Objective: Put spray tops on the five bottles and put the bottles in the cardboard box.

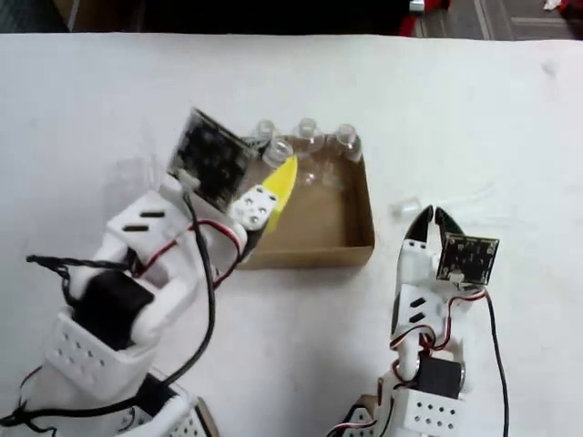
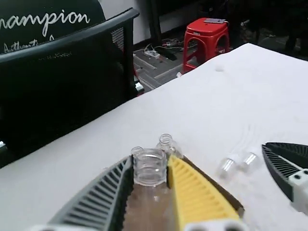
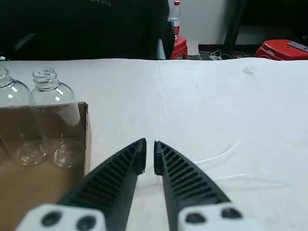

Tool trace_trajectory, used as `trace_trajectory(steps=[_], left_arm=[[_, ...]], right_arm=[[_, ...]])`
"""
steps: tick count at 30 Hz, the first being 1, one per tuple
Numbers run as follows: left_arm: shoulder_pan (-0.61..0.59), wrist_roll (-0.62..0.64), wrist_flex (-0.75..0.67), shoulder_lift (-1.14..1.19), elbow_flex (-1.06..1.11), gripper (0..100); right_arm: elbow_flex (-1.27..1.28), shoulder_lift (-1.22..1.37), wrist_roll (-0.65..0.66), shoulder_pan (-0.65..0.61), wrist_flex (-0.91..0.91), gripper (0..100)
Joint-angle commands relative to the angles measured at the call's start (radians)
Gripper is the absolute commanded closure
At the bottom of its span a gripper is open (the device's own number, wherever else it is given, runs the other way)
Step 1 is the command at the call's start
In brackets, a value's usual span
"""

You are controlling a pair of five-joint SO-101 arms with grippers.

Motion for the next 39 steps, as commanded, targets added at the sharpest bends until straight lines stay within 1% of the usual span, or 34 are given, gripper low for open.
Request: trace_trajectory(steps=[1, 4, 7, 12, 13, 15, 18, 20, 23, 26, 29, 31, 34, 36, 39], left_arm=[[-0.056, -0.089, -0.316, -0.108, 0.229, 98], [-0.085, -0.089, -0.526, -0.173, 0.404, 98], [-0.087, -0.089, -0.713, -0.222, 0.557, 98], [-0.087, -0.087, -0.965, -0.248, 0.72, 98], [-0.087, -0.074, -1.002, -0.248, 0.736, 98], [-0.088, -0.003, -1.043, -0.246, 0.756, 98], [-0.107, 0.109, -1.051, -0.246, 0.756, 98], [-0.128, 0.137, -1.053, -0.245, 0.756, 98], [-0.16, 0.135, -1.065, -0.194, 0.755, 97], [-0.176, 0.133, -1.194, -0.087, 0.758, 97], [-0.174, 0.133, -1.405, 0.056, 0.755, 97], [-0.17, 0.133, -1.521, 0.142, 0.761, 98], [-0.17, 0.137, -1.594, 0.239, 0.787, 98], [-0.166, 0.143, -1.645, 0.255, 0.836, 98], [-0.13, 0.143, -1.722, 0.262, 0.916, 98]], right_arm=[[0.023, -0.007, 0.02, -0.002, -0.024, 98.1], [0.023, -0.007, 0.02, -0.002, -0.024, 98.1], [0.023, -0.007, 0.02, -0.002, -0.024, 98.1], [0.023, -0.005, 0.028, -0.027, -0.022, 98.1], [0.023, -0.005, 0.028, -0.028, -0.022, 98.1], [0.023, -0.005, 0.028, -0.028, -0.022, 98.1], [0.023, -0.005, 0.028, -0.03, -0.021, 98.1], [0.023, -0.005, 0.028, -0.03, -0.018, 98.1], [0.023, -0.005, 0.028, -0.031, -0.016, 98.1], [0.023, -0.004, 0.028, -0.033, -0.015, 98.1], [0.023, -0.004, 0.028, -0.033, -0.015, 98.1], [0.023, -0.004, 0.028, -0.031, -0.015, 98.1], [0.023, -0.004, 0.028, -0.03, -0.015, 98.1], [0.023, -0.004, 0.028, -0.03, -0.015, 98.1], [0.023, -0.004, 0.028, -0.033, -0.015, 98.1]])
